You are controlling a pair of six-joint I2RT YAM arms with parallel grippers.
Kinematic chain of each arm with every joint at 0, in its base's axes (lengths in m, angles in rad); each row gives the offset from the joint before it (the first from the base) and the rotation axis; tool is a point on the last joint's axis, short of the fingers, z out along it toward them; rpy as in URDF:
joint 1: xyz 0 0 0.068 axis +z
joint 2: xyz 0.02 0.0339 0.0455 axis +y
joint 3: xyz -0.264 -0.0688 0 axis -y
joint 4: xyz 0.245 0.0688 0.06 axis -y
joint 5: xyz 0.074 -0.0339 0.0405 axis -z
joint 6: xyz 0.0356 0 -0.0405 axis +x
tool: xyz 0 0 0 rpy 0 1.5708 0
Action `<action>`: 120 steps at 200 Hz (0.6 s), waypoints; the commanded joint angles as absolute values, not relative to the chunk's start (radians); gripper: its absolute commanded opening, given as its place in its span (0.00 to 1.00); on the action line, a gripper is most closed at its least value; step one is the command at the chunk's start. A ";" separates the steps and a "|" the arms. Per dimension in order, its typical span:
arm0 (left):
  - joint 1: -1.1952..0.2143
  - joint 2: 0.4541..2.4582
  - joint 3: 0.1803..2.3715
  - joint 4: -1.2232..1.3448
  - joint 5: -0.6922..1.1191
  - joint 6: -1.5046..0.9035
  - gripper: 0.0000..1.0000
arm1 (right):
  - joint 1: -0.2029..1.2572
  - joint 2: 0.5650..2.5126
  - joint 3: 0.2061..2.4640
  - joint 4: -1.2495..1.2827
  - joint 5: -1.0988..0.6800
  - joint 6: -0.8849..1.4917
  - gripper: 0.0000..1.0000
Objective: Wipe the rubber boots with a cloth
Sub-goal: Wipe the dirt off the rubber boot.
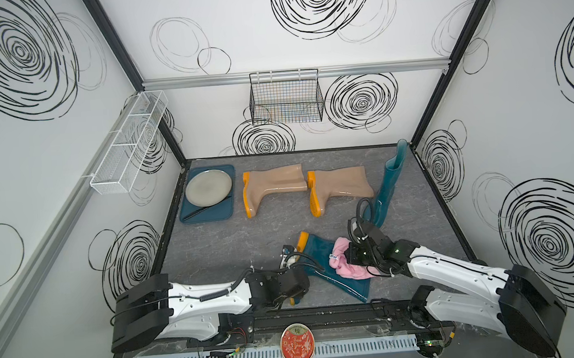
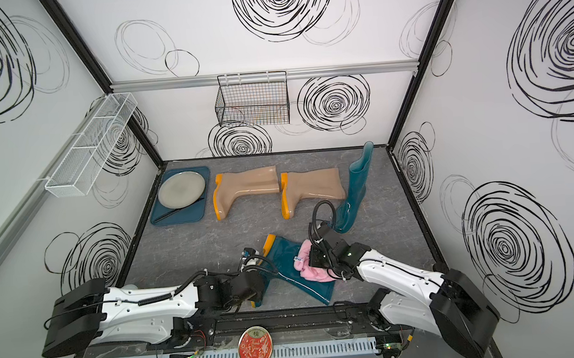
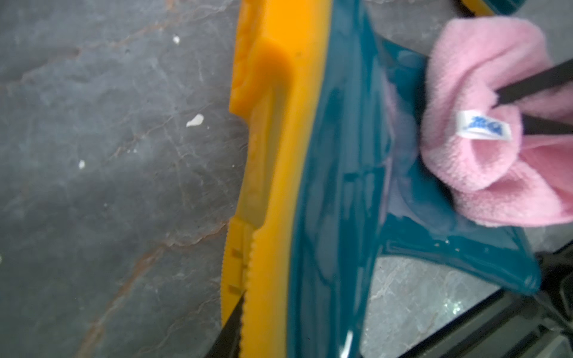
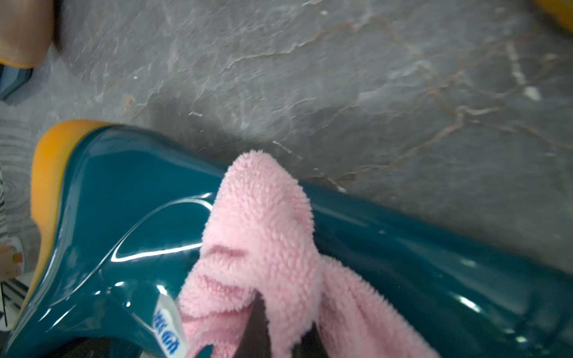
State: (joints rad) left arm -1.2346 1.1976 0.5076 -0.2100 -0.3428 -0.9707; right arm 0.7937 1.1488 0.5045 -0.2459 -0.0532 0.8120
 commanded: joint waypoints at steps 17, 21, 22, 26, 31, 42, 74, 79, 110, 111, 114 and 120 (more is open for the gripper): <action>-1.204 1.073 0.599 -0.257 -0.349 -0.897 0.65 | 0.859 1.327 0.683 -0.216 -0.116 0.711 0.00; -1.203 1.058 0.600 -0.268 -0.351 -0.897 0.66 | 0.876 1.336 0.702 -0.215 -0.104 0.701 0.00; -1.203 1.053 0.600 -0.270 -0.351 -0.897 0.67 | 0.879 1.337 0.706 -0.215 -0.100 0.698 0.00; -1.200 1.035 0.597 -0.275 -0.351 -0.896 0.68 | 0.892 1.345 0.723 -0.215 -0.089 0.690 0.00; -1.197 1.017 0.592 -0.280 -0.348 -0.896 0.68 | 0.906 1.352 0.742 -0.211 -0.081 0.679 0.00; -1.189 0.979 0.570 -0.290 -0.346 -0.904 0.69 | 0.921 1.362 0.774 -0.198 -0.074 0.674 0.00; -1.178 0.888 0.471 -0.290 -0.325 -0.965 0.65 | 0.926 1.406 0.804 -0.110 -0.100 0.687 0.00; -1.178 0.875 0.459 -0.293 -0.326 -0.971 0.64 | 0.931 1.421 0.813 -0.108 -0.107 0.689 0.00; -1.171 0.802 0.388 -0.317 -0.354 -1.045 0.53 | 1.042 1.483 0.854 -0.091 -0.126 0.650 0.00; -1.171 0.800 0.387 -0.319 -0.356 -1.048 0.53 | 1.047 1.482 0.854 -0.090 -0.125 0.648 0.00; -1.167 0.795 0.384 -0.329 -0.362 -1.055 0.52 | 1.062 1.484 0.854 -0.087 -0.123 0.641 0.00; -1.162 0.782 0.381 -0.353 -0.381 -1.069 0.51 | 1.092 1.486 0.854 -0.082 -0.120 0.629 0.00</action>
State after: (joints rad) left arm -1.1805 0.8242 0.4107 -0.3023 -0.3347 -0.9901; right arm 0.9833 1.4712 0.8303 -0.1215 -0.1005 0.6834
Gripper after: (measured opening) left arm 0.523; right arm 0.074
